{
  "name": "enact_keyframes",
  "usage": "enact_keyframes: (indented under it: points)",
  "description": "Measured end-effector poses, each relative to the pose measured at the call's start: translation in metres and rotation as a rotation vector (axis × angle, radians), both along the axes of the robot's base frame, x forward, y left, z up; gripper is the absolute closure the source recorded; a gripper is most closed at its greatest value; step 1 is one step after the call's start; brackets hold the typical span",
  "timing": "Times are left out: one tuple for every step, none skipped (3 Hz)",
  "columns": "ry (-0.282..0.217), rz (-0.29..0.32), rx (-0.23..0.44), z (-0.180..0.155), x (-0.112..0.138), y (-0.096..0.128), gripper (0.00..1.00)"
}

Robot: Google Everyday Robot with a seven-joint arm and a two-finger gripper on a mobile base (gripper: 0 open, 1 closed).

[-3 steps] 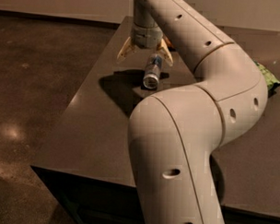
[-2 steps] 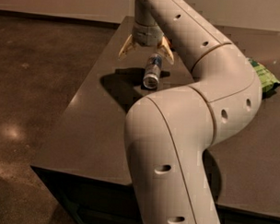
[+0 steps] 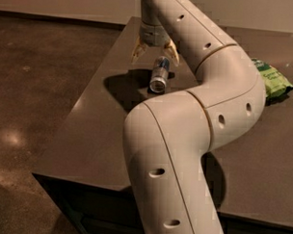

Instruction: Place redbull can upright

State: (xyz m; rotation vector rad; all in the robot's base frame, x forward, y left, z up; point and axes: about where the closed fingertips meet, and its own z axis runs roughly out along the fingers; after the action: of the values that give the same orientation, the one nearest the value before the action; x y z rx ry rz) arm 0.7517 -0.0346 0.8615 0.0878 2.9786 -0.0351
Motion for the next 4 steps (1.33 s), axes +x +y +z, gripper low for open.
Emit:
enact_keyframes:
  points:
    - [0.005, 0.005, -0.023, -0.005, 0.003, -0.003, 0.41]
    - [0.014, 0.008, -0.047, -0.009, 0.003, -0.007, 0.65]
    - [0.008, 0.054, -0.054, 0.000, 0.001, -0.002, 0.88]
    - [-0.032, 0.194, -0.017, 0.025, -0.005, 0.022, 1.00]
